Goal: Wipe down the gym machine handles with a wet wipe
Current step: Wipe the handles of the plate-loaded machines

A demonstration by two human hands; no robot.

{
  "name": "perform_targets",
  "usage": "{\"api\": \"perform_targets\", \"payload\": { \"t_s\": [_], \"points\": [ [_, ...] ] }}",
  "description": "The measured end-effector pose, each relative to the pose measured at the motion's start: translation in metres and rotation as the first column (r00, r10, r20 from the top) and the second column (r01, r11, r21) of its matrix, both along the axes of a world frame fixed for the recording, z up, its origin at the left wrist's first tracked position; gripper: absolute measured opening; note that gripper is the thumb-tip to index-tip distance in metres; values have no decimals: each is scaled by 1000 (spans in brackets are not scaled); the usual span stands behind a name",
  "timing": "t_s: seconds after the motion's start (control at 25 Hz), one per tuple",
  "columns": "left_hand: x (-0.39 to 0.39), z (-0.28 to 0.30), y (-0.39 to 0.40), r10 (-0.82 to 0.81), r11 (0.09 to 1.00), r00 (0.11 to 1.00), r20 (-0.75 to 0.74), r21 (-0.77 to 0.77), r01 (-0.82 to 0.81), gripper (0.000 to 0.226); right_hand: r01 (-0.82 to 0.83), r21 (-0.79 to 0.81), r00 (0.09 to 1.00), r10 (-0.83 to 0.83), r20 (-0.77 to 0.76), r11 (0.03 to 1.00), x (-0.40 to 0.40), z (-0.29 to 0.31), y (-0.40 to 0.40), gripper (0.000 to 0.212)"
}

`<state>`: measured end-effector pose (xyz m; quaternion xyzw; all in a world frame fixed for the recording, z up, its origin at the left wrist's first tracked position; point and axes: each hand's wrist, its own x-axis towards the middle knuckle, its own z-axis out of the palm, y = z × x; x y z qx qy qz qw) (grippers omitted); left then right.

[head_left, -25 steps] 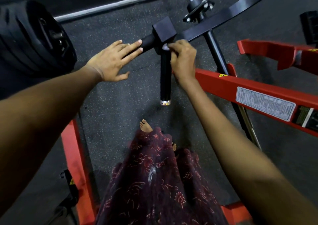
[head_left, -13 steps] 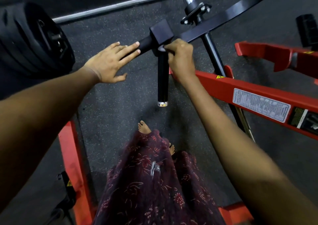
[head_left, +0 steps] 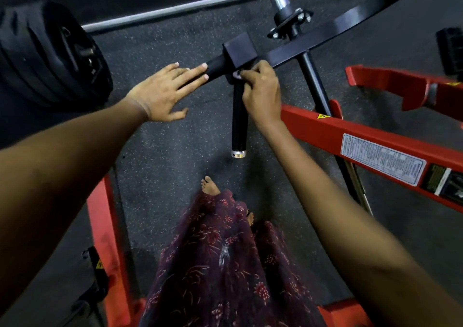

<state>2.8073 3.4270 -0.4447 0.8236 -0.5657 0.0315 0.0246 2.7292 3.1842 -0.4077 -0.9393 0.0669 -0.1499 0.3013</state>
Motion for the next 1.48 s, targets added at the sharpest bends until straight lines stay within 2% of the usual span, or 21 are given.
{"api": "perform_targets", "payload": {
  "t_s": [0.12,0.24,0.4,0.52,0.64,0.72,0.84,1.04,1.12,1.2,1.24,1.36,1.48],
  "points": [
    [0,0,-1,7,1000,1000,2,6,-7,85,-76,-79,995,81,54,994,-26,-15,11,21],
    [0,-1,-2,21,1000,1000,-3,16,-21,91,-165,-110,986,167,11,980,-52,-24,8,27],
    [0,0,-2,16,1000,1000,-5,19,-16,91,-250,-79,959,236,-155,965,-86,-34,15,30],
    [0,-1,0,6,1000,1000,11,8,-6,83,-314,38,913,313,-262,949,-83,-23,5,24],
    [-1,0,0,1,1000,1000,20,3,-1,82,-152,38,983,155,-97,988,-31,-2,-7,19],
    [-2,2,0,1,1000,1000,27,5,-2,82,-43,33,998,44,-45,999,-1,1,-7,15],
    [-2,2,0,3,1000,1000,14,4,-3,83,-67,21,997,68,-36,997,-16,-17,3,18],
    [0,-1,-2,21,1000,1000,8,6,-21,101,-255,137,940,278,-196,957,-56,-15,-14,26],
    [0,0,-2,20,1000,1000,8,12,-20,104,-136,201,978,163,-127,970,-36,-9,-19,28],
    [-1,1,-1,11,1000,1000,6,20,-11,95,80,309,996,-62,-68,948,-11,-7,-19,30],
    [-1,2,-1,6,1000,1000,9,23,-6,89,133,342,991,-126,-43,930,-1,-9,-17,30],
    [-2,2,-1,5,1000,1000,4,30,-5,85,152,400,988,-152,-32,904,-1,-23,-14,26],
    [-1,2,0,19,999,1000,5,30,-19,95,101,380,993,-68,-102,919,-39,-31,-11,25]
  ]
}}
